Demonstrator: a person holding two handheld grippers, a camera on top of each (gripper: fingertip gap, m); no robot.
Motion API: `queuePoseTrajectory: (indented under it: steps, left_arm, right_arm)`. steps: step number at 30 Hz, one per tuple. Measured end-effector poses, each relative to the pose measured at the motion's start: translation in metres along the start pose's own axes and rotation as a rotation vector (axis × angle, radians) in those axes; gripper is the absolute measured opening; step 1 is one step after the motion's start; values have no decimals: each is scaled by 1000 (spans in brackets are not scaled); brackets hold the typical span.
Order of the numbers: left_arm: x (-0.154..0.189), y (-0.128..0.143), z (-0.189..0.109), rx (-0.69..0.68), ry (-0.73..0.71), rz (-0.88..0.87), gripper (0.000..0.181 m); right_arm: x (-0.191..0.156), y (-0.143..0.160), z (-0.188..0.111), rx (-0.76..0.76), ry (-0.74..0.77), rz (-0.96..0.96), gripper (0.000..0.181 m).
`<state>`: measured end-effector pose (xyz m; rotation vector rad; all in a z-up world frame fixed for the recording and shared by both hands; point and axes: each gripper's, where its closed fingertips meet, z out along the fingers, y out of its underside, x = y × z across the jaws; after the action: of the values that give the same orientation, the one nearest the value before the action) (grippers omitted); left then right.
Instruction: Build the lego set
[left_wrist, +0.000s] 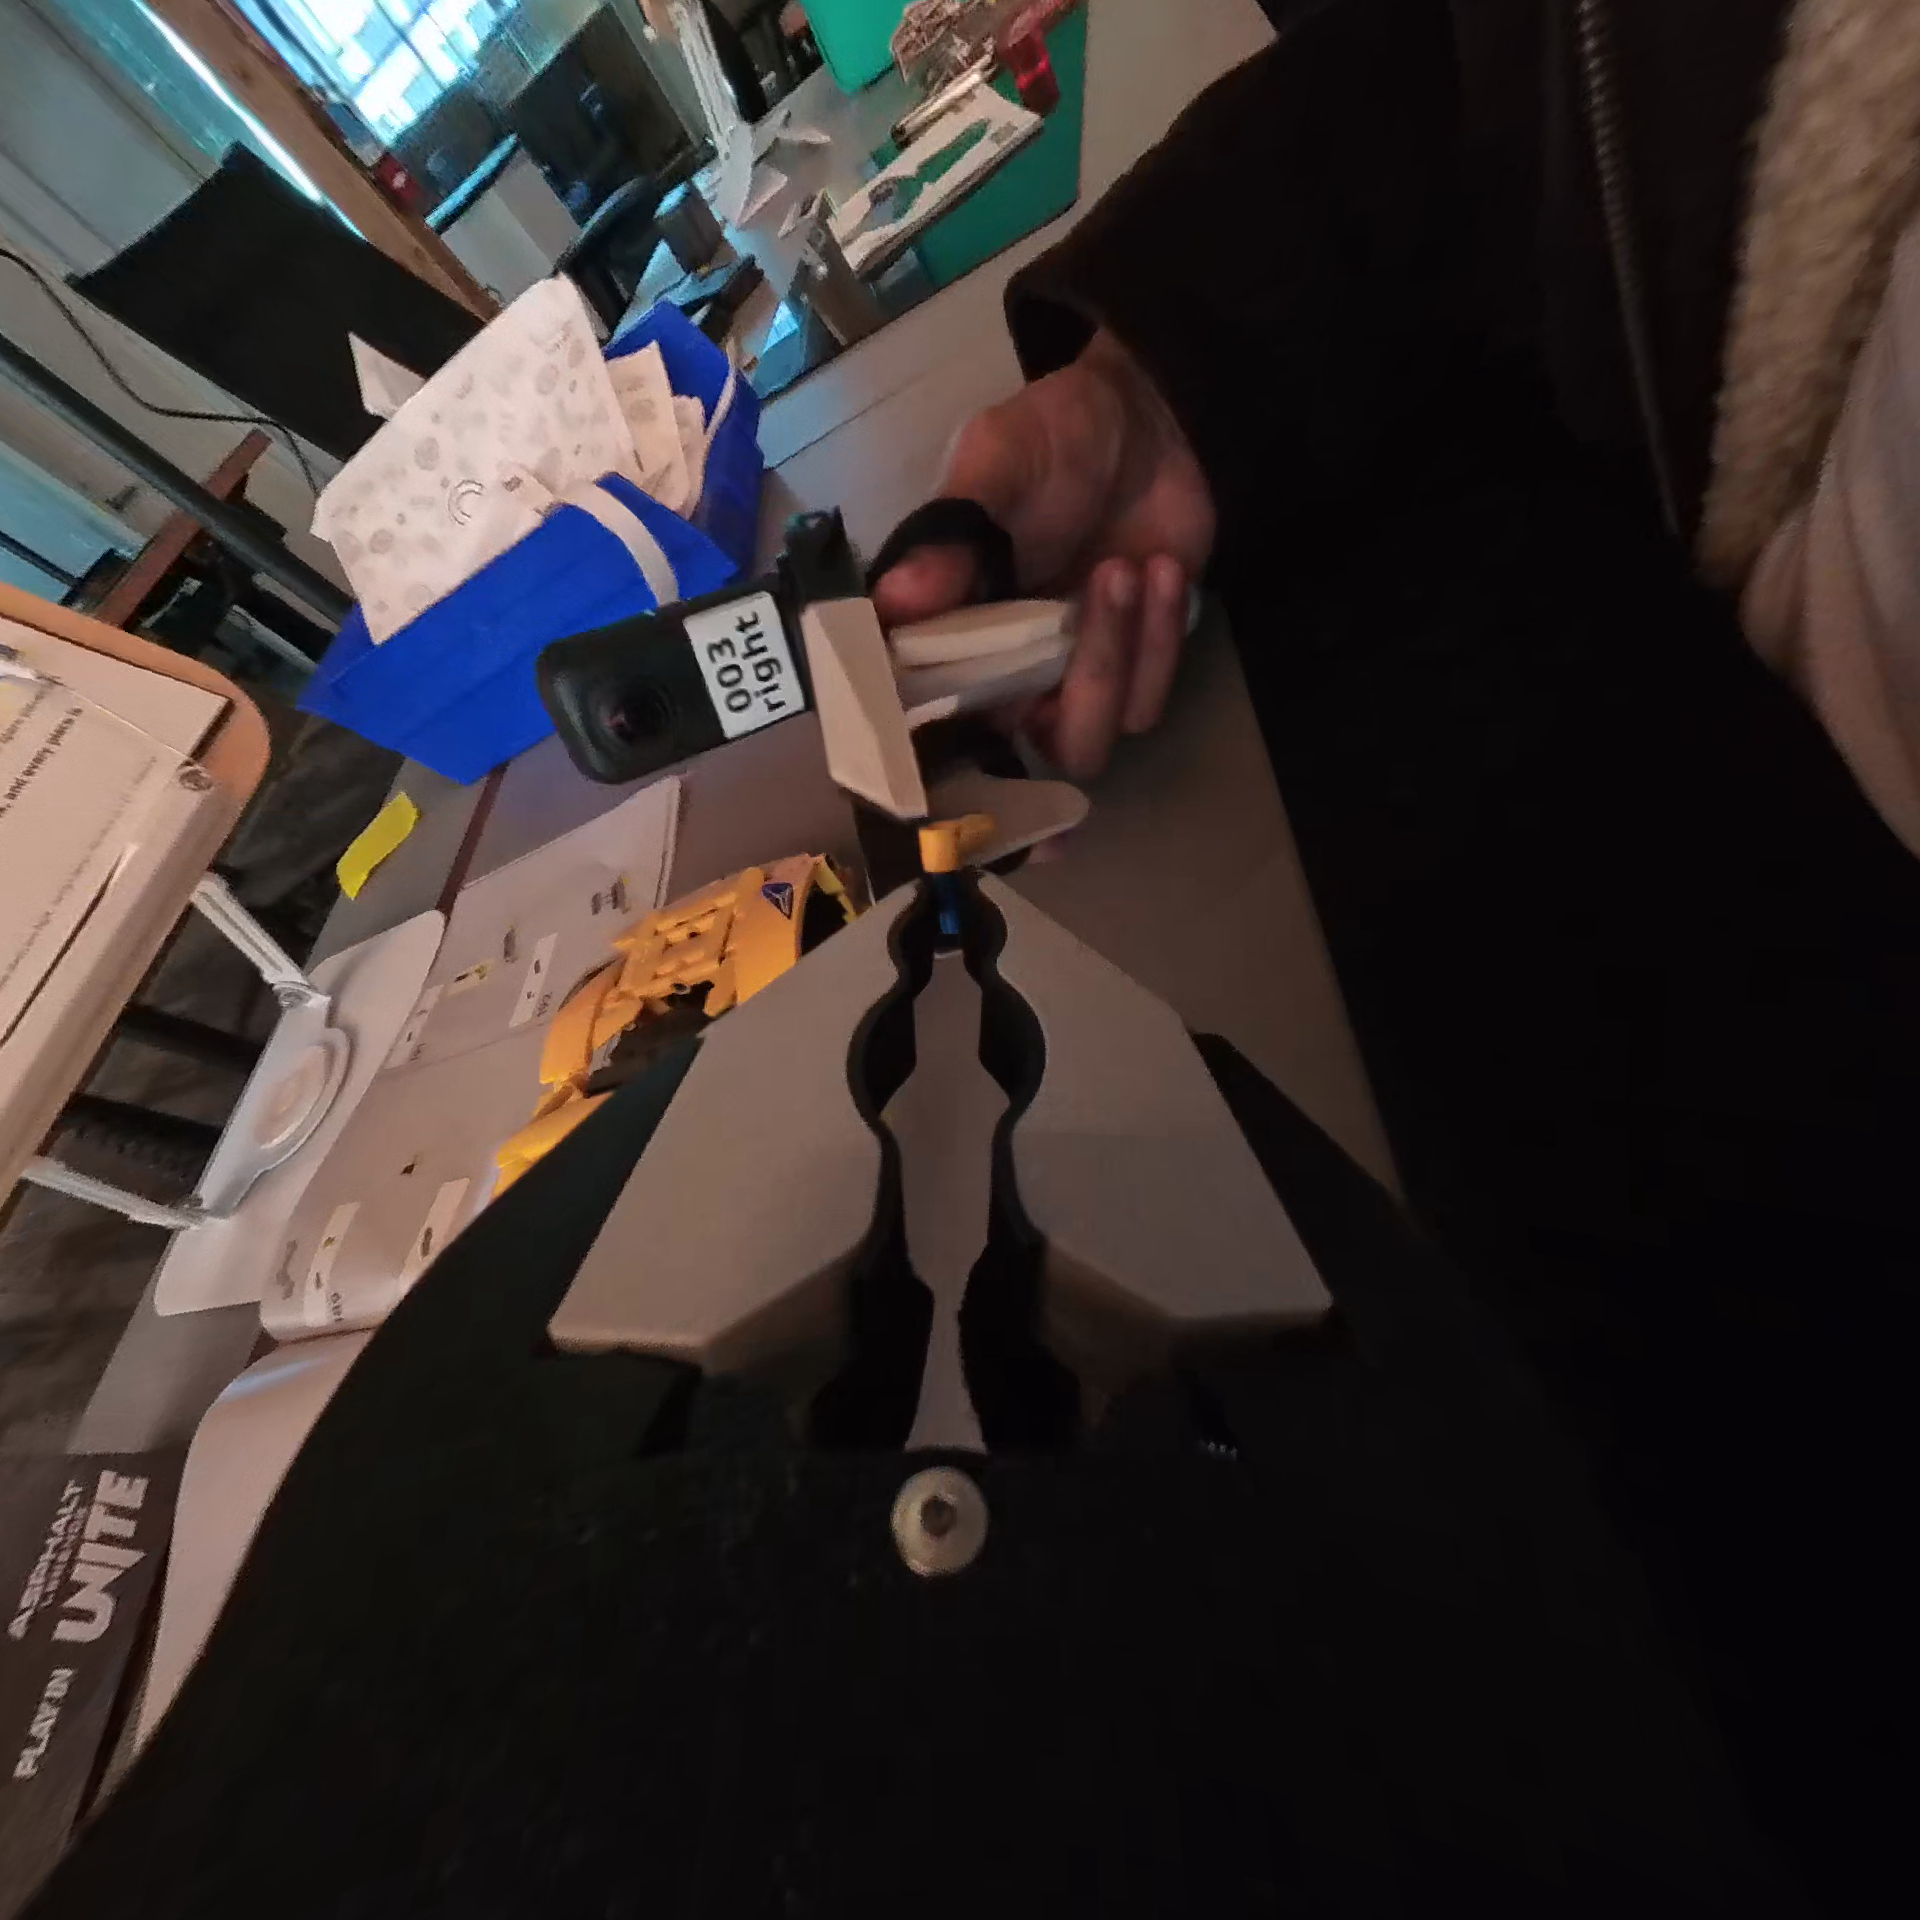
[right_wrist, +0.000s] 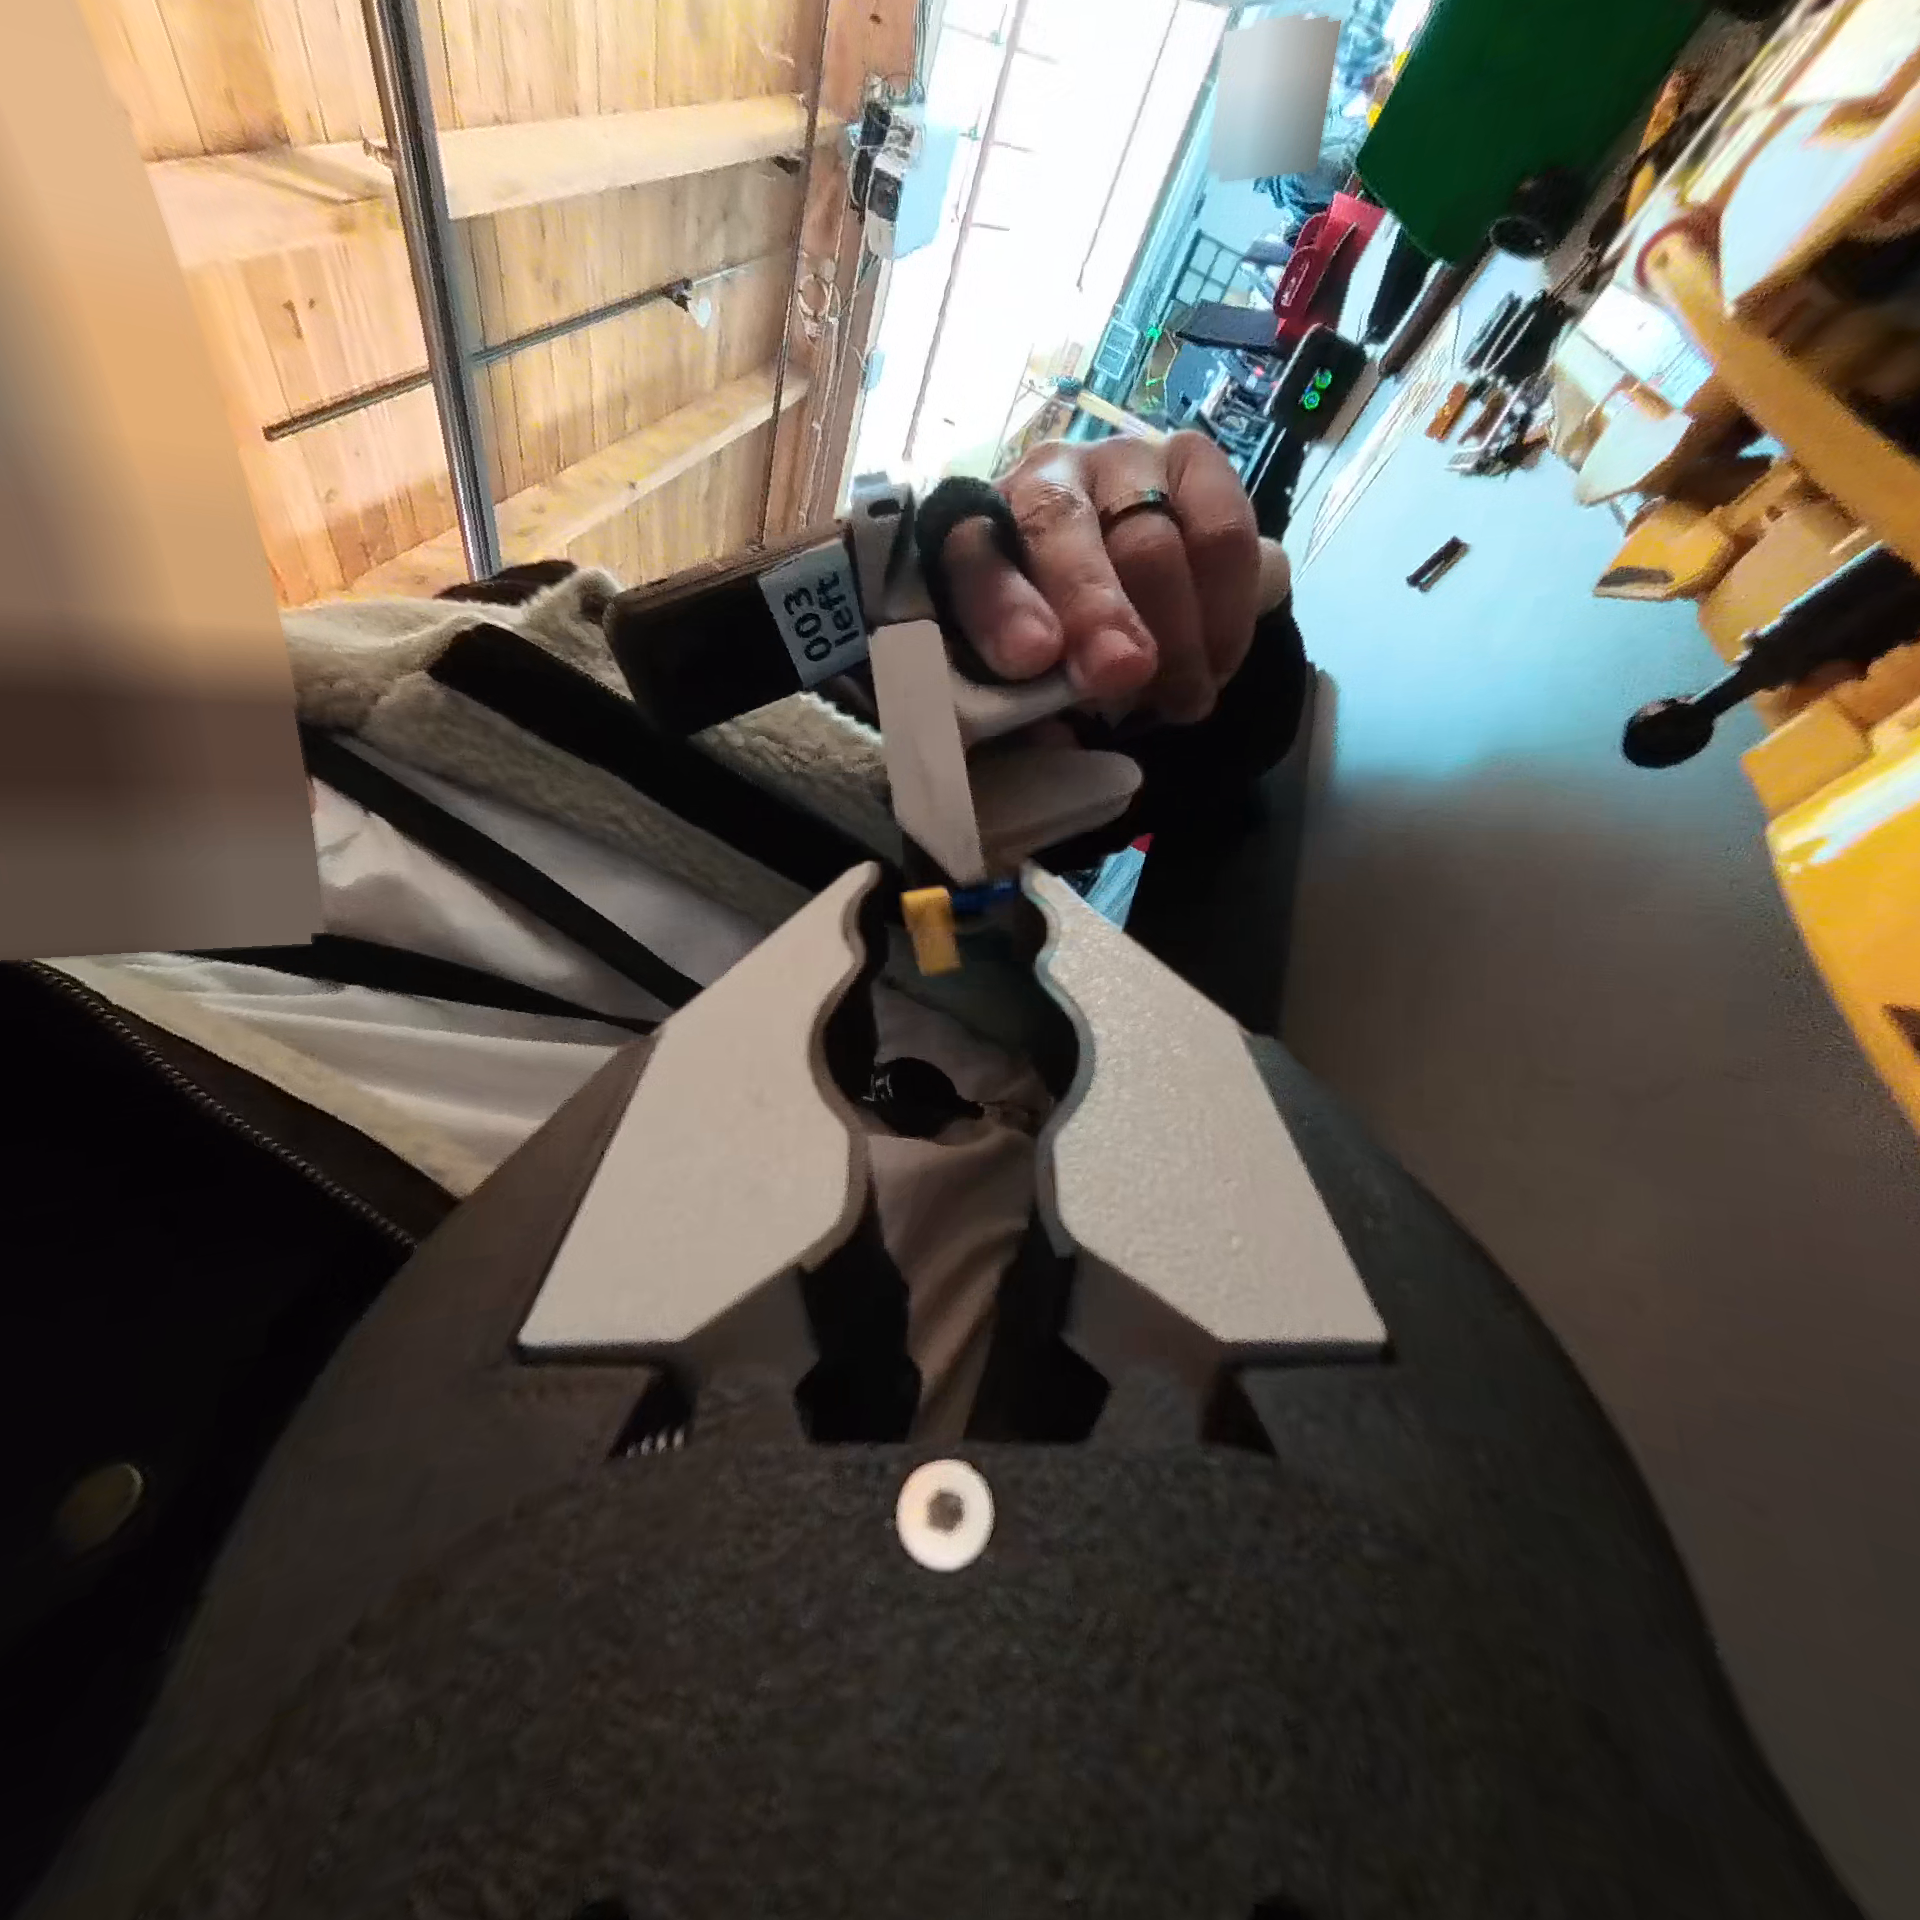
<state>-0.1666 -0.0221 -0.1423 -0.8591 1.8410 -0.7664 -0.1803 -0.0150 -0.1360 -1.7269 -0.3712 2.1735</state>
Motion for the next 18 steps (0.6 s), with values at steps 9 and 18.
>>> queuePoseTrajectory:
  steps: [9,18]
  left_arm:
    - [-6,-5,-3,24,-21,-5,4]
    - [-1,7,1,-55,70,-198,6]
  right_arm:
    - [-6,-1,1,12,-45,8,20]
    - [8,4,-2,-32,66,-66,19]
